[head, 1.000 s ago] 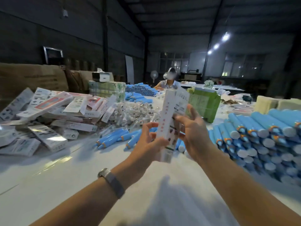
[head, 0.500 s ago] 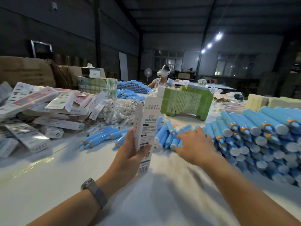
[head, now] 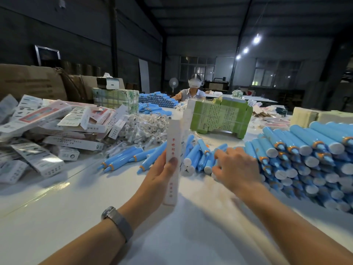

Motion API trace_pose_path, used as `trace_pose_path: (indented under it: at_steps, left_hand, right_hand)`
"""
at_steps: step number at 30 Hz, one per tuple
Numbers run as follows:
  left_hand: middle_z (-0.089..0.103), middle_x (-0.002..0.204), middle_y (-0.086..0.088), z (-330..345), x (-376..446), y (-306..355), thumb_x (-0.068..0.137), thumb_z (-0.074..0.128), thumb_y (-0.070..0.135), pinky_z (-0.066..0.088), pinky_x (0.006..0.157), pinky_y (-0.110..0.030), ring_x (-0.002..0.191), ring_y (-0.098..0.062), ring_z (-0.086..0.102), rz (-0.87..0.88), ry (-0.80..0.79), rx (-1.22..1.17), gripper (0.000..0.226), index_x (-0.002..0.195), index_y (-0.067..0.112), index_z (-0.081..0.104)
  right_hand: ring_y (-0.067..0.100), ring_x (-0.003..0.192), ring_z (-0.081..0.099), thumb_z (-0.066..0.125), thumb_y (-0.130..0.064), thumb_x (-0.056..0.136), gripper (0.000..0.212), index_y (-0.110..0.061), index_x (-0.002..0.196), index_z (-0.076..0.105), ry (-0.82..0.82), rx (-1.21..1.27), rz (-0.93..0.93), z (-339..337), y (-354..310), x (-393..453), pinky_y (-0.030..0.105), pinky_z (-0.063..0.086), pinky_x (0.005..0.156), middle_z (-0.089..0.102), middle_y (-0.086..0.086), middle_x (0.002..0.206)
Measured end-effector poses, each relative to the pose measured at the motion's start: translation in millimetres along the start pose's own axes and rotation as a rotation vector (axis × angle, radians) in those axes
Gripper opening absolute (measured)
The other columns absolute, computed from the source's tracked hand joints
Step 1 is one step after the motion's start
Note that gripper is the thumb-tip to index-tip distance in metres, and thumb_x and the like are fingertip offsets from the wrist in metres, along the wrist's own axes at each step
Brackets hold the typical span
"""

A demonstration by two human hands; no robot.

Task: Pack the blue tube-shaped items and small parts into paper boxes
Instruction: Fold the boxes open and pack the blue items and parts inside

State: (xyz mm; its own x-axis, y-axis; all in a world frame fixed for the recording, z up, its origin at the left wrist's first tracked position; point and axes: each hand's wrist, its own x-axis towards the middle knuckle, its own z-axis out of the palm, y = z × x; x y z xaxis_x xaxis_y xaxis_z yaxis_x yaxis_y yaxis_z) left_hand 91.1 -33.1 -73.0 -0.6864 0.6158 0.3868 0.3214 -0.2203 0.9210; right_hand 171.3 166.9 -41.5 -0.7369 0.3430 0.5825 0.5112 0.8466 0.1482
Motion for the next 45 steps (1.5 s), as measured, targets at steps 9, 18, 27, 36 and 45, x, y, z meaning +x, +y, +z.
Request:
trace_pose_path:
  at_steps: [9,18,27,36,45]
  left_hand:
    - [0.065,0.109,0.012,-1,-4,6,0.072,0.073,0.049,0.05,0.071,-0.011,0.094,0.009,0.06,0.056,0.053,0.116,0.039,0.104,0.042,0.053]
    - [0.056,0.093,0.041,-5,0,15,0.044,0.082,0.072,0.048,0.062,-0.007,0.082,0.012,0.06,0.143,0.288,0.373,0.075,0.096,0.04,0.038]
    - [0.052,0.084,0.023,-9,-1,12,0.065,0.086,0.048,0.045,0.059,-0.033,0.073,-0.016,0.055,0.226,0.377,0.769,0.07,0.099,0.048,0.025]
    - [0.049,0.095,0.029,-5,-4,12,0.072,0.064,0.078,0.038,0.058,-0.019,0.081,0.007,0.054,0.25,0.26,0.694,0.063,0.106,0.042,0.024]
    - [0.063,0.095,0.018,-12,0,15,0.085,0.057,0.05,0.048,0.066,-0.024,0.084,-0.008,0.061,0.267,0.167,0.487,0.028,0.106,0.031,0.051]
  right_hand:
    - [0.016,0.05,0.066,0.072,-0.013,0.08,0.013,-0.013,0.076,0.06,0.237,1.384,0.605,-44,8,22,0.031,0.058,0.056,0.062,0.003,0.069]
    - [0.022,0.087,0.068,0.065,0.002,0.07,0.015,-0.013,0.066,0.068,-0.357,2.289,0.589,-67,-21,8,0.033,0.049,0.088,0.069,0.011,0.088]
    - [0.02,0.085,0.073,0.059,-0.017,0.094,0.017,-0.021,0.092,0.076,0.061,2.045,0.195,-107,-28,12,0.042,0.061,0.079,0.074,-0.005,0.082]
    - [0.018,0.075,0.073,0.074,-0.003,0.083,0.083,-0.031,0.143,0.025,0.392,1.541,0.074,-106,-20,10,0.029,0.06,0.066,0.061,0.003,0.106]
    - [0.006,0.087,0.067,0.078,-0.001,0.077,0.088,-0.025,0.14,0.022,0.397,1.317,-0.042,-112,-6,13,0.034,0.062,0.073,0.052,-0.051,0.088]
